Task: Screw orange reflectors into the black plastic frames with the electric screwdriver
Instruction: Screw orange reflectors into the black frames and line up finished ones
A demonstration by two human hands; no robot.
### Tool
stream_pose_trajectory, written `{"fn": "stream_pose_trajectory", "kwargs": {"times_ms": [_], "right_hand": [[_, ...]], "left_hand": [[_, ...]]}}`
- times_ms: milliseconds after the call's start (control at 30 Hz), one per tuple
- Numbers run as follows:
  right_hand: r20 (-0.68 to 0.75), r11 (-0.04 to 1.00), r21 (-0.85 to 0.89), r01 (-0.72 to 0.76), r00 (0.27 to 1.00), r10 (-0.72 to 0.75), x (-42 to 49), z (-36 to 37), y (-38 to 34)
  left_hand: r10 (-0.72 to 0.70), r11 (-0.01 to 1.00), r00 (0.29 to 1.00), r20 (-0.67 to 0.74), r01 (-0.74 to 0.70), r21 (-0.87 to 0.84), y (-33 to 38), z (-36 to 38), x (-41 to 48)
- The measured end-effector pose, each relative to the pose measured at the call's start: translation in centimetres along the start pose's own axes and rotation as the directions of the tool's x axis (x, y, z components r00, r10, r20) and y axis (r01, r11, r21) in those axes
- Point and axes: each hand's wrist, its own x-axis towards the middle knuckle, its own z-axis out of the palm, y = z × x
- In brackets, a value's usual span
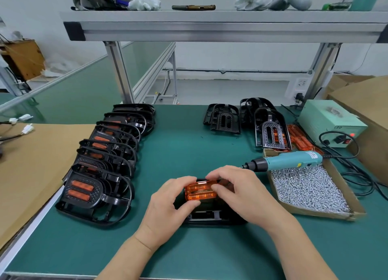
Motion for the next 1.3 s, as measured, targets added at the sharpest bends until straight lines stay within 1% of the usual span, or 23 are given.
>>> {"fn": "stream_pose_trajectory", "kwargs": {"times_ms": [200,300,400,500,533,600,733,833,1033,1133,1233,1300], "right_hand": [[0.054,0.994,-0.108,-0.012,0.998,0.017,0.4,0.1,0.2],[0.018,0.989,-0.150,-0.011,1.000,0.013,0.3,0.3,0.6],[-0.015,0.985,-0.173,-0.008,1.000,0.005,0.1,0.2,0.9],[-0.010,0.980,-0.199,-0.015,1.000,0.013,0.0,0.3,1.1],[-0.004,0.978,-0.207,-0.017,1.000,0.017,-0.1,0.4,1.1],[0.012,0.974,-0.225,-0.021,1.000,0.024,-0.2,0.7,1.1],[0.054,0.967,-0.254,-0.032,0.997,0.047,-0.3,0.9,1.0],[0.058,0.961,-0.274,-0.041,0.997,0.059,0.0,0.9,0.8],[0.050,0.971,-0.232,-0.057,0.996,0.071,0.0,1.3,0.5],[0.066,0.959,-0.276,-0.063,0.994,0.084,0.1,1.9,0.2],[0.090,0.946,-0.316,-0.074,0.990,0.108,0.4,1.9,0.1],[0.105,0.941,-0.331,-0.068,0.989,0.108,0.5,1.7,0.0]], "left_hand": [[-0.023,1.000,1.000,-0.015,0.023,-0.005,0.1,0.1,-0.1],[-0.051,0.998,0.999,-0.014,0.050,-0.041,0.4,0.0,-0.1],[-0.079,0.993,0.991,-0.111,0.069,-0.093,0.2,-0.3,0.1],[-0.209,0.971,0.952,-0.222,0.175,-0.162,-0.5,-0.5,0.3],[-0.243,0.964,0.940,-0.240,0.205,-0.173,-0.7,-0.5,0.5],[-0.257,0.962,0.932,-0.254,0.221,-0.162,-0.8,-0.4,0.6],[-0.230,0.970,0.950,-0.213,0.205,-0.131,-0.8,-0.2,0.7],[-0.257,0.962,0.949,-0.183,0.234,-0.142,-0.8,-0.2,0.8],[-0.279,0.954,0.948,-0.156,0.255,-0.156,-0.6,-0.2,0.9],[-0.281,0.953,0.948,-0.150,0.258,-0.159,-0.5,-0.3,0.9],[-0.256,0.960,0.961,-0.106,0.240,-0.147,-0.3,-0.3,0.9],[-0.228,0.965,0.972,-0.053,0.219,-0.143,-0.1,-0.3,0.9]]}}
